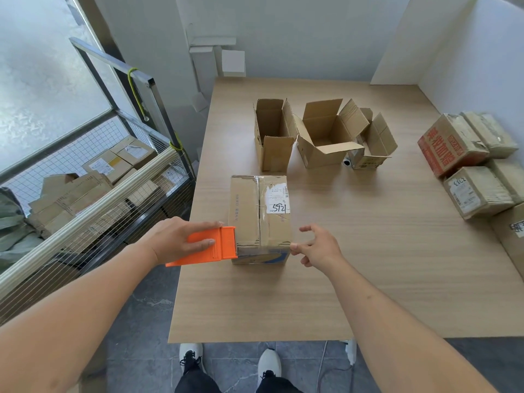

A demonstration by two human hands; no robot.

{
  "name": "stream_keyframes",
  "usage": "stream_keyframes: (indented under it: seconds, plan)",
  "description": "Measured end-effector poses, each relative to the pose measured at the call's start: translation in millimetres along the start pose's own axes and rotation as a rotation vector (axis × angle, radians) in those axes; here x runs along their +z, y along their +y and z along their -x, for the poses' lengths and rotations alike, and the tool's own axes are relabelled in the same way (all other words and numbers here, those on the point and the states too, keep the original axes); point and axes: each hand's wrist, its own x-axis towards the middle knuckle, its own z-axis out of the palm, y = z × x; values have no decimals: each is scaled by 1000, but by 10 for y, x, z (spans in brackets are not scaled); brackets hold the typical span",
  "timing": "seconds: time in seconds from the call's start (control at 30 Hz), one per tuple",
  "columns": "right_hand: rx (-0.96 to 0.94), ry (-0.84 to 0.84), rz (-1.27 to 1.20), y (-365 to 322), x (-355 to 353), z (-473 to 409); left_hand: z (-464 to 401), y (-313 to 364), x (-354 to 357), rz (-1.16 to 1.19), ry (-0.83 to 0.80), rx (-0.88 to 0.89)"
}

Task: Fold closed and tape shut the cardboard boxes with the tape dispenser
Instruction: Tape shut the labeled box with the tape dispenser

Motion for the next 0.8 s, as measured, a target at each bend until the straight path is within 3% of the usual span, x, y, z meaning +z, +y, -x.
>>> stream_keyframes:
  seconds: [0.3,0.57,0.67,0.8]
  plan:
    - [-106,115,330,6,12,-15,-95,-8,-5,-43,-62,-7]
    - [-39,164,19,165,83,-6,-138,104,13,-18,-48,-15]
    - [-270,239,152,107,121,21,-134,91,18,18,-54,-4]
    - [-679,161,380,55,177,99,-112,85,35,52,-38,-4]
